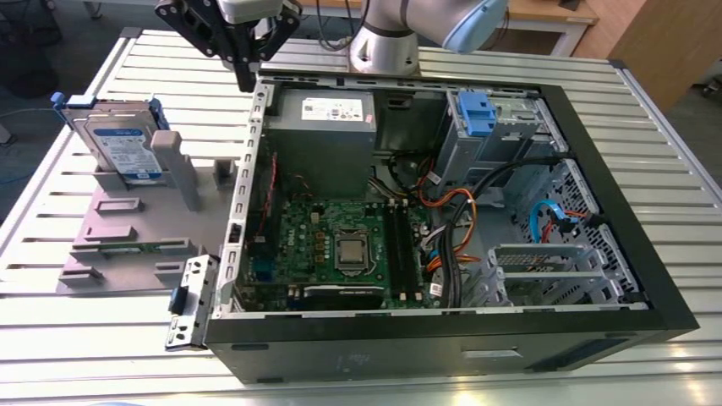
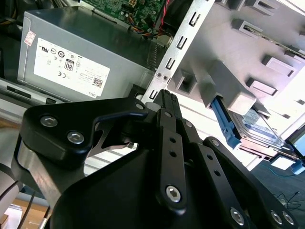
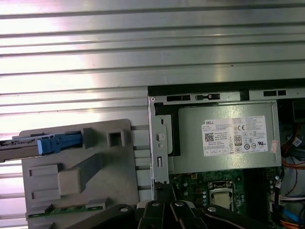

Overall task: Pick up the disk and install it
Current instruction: 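Reach for the disk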

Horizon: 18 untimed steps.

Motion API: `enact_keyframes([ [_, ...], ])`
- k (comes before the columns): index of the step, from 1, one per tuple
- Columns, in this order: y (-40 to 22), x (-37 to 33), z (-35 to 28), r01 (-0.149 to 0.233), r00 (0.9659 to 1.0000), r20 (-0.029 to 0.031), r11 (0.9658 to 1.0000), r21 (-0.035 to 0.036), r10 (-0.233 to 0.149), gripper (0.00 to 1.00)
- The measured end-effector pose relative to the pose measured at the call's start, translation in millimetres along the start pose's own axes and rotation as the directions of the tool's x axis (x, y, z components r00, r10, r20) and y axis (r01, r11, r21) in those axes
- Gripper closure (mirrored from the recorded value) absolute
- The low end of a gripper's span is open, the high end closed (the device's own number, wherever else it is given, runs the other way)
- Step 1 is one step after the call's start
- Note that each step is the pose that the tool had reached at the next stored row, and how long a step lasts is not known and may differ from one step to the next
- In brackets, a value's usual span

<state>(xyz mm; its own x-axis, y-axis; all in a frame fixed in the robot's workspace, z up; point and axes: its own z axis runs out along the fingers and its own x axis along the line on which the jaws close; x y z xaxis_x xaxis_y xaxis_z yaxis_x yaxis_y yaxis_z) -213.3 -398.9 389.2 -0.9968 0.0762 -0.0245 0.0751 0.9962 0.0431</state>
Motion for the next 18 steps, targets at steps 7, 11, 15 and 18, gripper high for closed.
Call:
enact_keyframes([
  [7, -0.1, 1.3, 0.0, 0.000, 1.0000, 0.0000, 1.0000, 0.0000, 0.000, 0.89],
  [11, -0.4, 4.9, 0.0, 0.000, 1.0000, 0.0000, 1.0000, 0.0000, 0.000, 0.89],
  [15, -0.5, 6.1, 0.0, 0.000, 1.0000, 0.0000, 1.0000, 0.0000, 0.000, 0.89],
  [18, -0.5, 6.7, 0.0, 0.000, 1.0000, 0.0000, 1.0000, 0.0000, 0.000, 0.89],
])
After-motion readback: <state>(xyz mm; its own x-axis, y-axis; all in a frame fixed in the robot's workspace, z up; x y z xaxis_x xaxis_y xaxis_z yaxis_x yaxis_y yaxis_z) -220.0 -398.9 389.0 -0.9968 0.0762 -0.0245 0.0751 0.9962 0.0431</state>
